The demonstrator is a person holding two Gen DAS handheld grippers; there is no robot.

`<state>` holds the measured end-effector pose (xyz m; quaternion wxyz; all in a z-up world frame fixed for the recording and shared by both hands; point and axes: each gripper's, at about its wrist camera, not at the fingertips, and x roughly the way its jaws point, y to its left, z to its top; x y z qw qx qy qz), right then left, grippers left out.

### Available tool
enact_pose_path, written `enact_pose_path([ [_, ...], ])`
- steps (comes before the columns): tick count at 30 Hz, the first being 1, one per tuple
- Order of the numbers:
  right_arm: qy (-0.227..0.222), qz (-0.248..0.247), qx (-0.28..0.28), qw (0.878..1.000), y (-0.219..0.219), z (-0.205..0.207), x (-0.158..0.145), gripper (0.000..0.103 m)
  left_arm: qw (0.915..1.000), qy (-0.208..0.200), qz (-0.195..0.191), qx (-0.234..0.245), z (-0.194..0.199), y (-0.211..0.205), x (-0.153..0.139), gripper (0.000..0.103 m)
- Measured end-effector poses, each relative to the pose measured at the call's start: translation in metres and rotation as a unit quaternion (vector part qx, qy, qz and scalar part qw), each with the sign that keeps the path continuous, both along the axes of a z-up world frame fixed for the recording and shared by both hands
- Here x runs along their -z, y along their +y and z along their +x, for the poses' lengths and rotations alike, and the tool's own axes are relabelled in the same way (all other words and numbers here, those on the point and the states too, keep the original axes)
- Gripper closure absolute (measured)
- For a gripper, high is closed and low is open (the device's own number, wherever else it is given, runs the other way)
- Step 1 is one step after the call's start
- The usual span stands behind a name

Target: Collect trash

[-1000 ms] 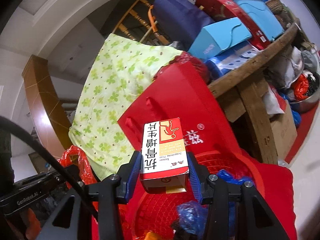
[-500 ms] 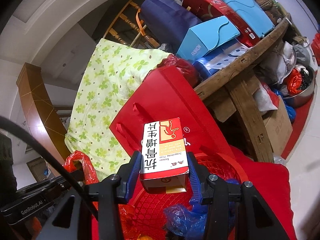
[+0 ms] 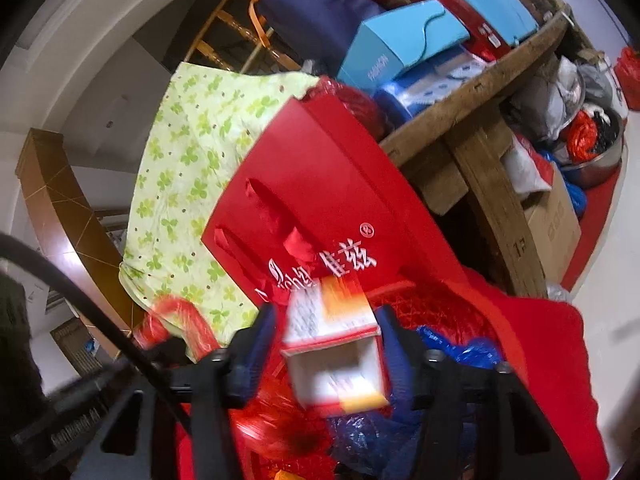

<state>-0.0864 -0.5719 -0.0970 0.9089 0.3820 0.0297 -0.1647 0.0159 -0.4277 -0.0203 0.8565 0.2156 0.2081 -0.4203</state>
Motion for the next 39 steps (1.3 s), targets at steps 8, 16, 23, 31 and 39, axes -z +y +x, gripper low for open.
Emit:
enact_pose_path([
  [8, -0.007, 0.006, 0.011, 1.000, 0.001, -0.002, 0.002, 0.040, 0.9990, -0.001, 0.022, -0.040, 0.004, 0.031, 0.017, 0.031],
  [16, 0.005, -0.013, 0.008, 1.000, 0.012, 0.009, -0.003, 0.040, 0.9972, -0.031, 0.043, -0.052, -0.009, 0.051, 0.022, 0.019],
  [23, 0.021, -0.030, 0.006, 0.999, 0.019, 0.018, -0.003, 0.040, 0.9966, -0.026, 0.042, -0.066, -0.006, 0.070, 0.026, 0.019],
  [31, 0.031, -0.033, 0.004, 0.999, 0.020, 0.026, -0.002, 0.040, 0.9945, -0.008, 0.049, -0.093, 0.008, 0.088, 0.038, 0.018],
  [39, 0.040, -0.039, -0.002, 0.998, 0.027, 0.036, -0.002, 0.040, 0.9905, 0.001, 0.057, -0.125, 0.021, 0.109, 0.049, 0.017],
])
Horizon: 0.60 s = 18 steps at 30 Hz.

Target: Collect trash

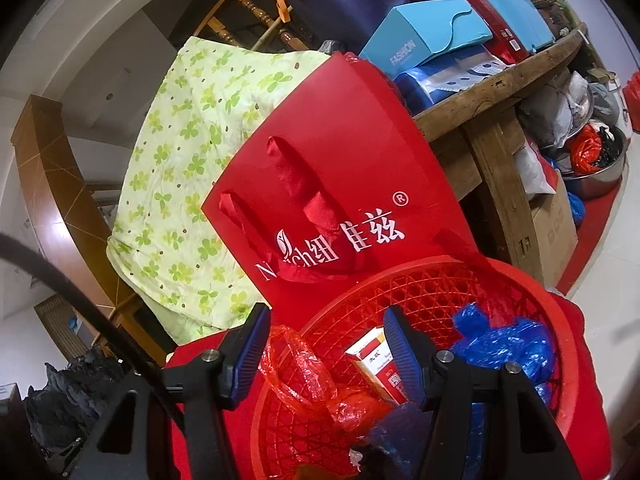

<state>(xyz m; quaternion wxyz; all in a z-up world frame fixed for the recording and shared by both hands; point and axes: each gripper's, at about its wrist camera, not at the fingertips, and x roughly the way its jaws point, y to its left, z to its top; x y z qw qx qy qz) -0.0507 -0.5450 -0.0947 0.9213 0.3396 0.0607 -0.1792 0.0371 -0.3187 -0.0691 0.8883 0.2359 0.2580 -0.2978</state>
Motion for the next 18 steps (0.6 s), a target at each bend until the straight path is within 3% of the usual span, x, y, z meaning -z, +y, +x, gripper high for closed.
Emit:
enact_pose_path([
  [3, 0.002, -0.010, 0.005, 1.000, 0.004, 0.003, -0.002, 0.040, 0.9999, 0.001, 0.000, -0.015, 0.004, 0.011, 0.004, 0.013],
  [9, -0.005, -0.076, 0.018, 0.997, 0.036, 0.006, -0.017, 0.035, 0.9990, 0.011, -0.001, -0.042, 0.014, 0.035, 0.007, 0.013],
  [18, 0.003, -0.212, -0.006, 0.977, 0.114, 0.019, -0.031, 0.033, 0.9963, 0.010, -0.014, -0.084, 0.026, 0.081, 0.006, 0.011],
])
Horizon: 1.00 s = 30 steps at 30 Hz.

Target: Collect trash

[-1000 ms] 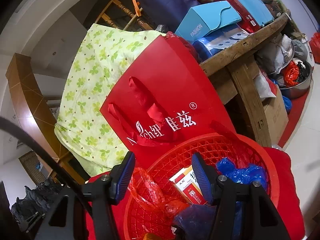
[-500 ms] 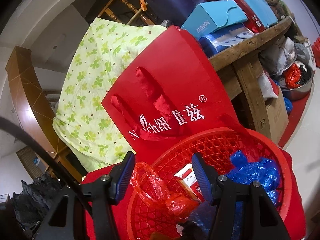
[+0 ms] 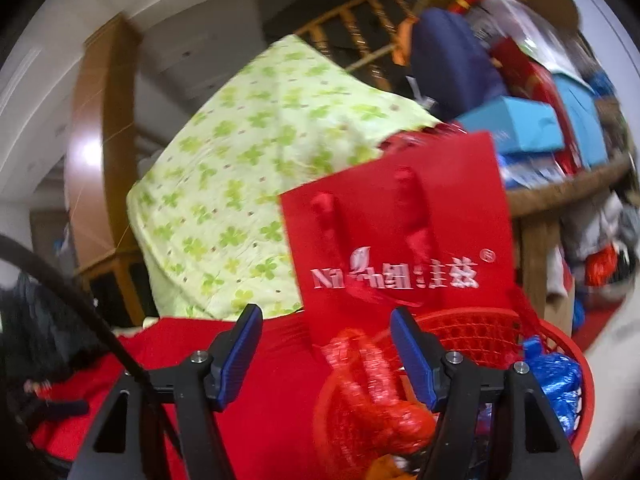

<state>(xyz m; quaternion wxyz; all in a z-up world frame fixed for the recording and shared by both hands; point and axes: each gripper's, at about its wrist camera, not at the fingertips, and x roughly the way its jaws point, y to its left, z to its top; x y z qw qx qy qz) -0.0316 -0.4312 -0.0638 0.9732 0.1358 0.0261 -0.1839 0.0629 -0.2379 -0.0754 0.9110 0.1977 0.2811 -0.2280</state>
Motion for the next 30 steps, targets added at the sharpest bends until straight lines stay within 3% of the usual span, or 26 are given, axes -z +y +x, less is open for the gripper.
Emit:
enact_pose_path([
  [5, 0.010, -0.041, -0.019, 0.999, 0.039, 0.003, 0.000, 0.031, 0.9997, 0.002, -0.011, -0.022, 0.007, 0.023, -0.002, 0.010],
  [17, 0.053, -0.062, -0.043, 0.996, 0.086, -0.004, 0.019, 0.031, 0.9977, 0.002, -0.056, -0.039, 0.009, 0.070, -0.010, 0.010],
  [30, 0.069, -0.028, -0.055, 0.996, 0.109, -0.041, 0.017, 0.031, 0.9962, -0.023, -0.073, -0.041, -0.005, 0.104, -0.034, 0.010],
])
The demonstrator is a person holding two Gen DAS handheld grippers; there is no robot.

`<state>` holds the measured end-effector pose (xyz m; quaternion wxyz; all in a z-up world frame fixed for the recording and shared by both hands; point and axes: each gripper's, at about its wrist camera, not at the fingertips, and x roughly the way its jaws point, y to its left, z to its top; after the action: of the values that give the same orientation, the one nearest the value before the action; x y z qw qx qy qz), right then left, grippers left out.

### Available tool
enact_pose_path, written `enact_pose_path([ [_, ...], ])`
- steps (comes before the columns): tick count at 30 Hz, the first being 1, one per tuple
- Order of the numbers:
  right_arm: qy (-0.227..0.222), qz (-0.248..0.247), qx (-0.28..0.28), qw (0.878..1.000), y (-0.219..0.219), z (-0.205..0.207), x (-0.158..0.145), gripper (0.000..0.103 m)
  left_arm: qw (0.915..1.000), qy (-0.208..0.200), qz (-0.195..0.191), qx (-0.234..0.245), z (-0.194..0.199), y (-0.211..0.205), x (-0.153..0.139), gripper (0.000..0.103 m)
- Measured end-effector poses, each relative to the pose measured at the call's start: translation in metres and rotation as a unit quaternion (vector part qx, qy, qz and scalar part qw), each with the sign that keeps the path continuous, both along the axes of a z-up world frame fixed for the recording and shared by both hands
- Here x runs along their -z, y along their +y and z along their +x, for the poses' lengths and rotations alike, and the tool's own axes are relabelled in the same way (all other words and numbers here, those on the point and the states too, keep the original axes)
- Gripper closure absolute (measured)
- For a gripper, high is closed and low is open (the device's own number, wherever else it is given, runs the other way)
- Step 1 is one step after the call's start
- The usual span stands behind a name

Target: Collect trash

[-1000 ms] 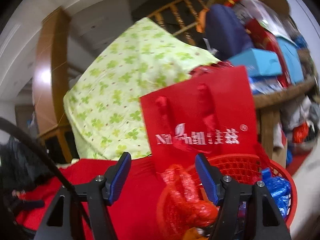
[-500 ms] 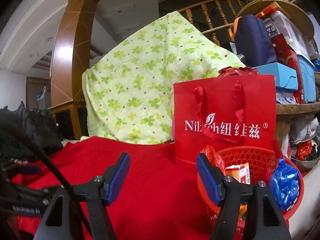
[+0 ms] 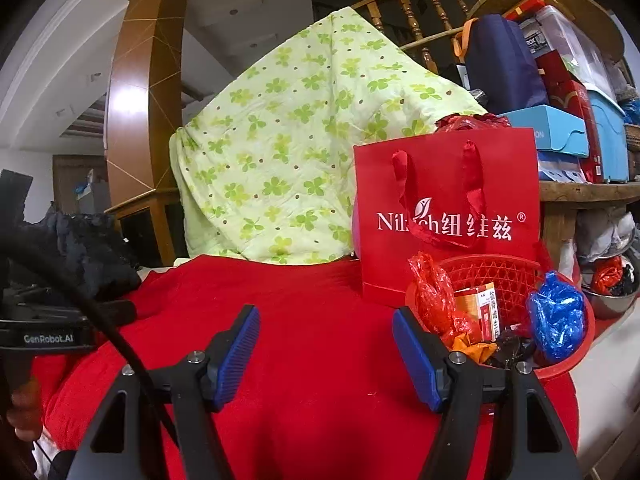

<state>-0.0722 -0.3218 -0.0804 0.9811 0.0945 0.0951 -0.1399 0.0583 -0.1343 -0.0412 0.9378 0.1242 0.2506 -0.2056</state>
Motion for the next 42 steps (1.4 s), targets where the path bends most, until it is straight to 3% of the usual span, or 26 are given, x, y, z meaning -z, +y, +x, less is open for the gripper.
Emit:
enact_pose_path([
  [14, -0.020, -0.017, -0.032, 0.999, 0.032, -0.033, -0.042, 0.025, 0.9984, -0.020, -0.015, -0.051, -0.012, 0.059, -0.021, 0.008],
  [26, -0.037, -0.035, -0.052, 0.997, 0.047, -0.070, -0.070, 0.023, 0.9985, -0.052, -0.012, -0.013, -0.055, 0.053, -0.042, 0.007],
  [42, -0.046, -0.048, -0.026, 0.997, 0.038, -0.107, -0.084, 0.021, 0.9967, -0.073, 0.002, 0.034, -0.095, 0.027, -0.057, 0.006],
])
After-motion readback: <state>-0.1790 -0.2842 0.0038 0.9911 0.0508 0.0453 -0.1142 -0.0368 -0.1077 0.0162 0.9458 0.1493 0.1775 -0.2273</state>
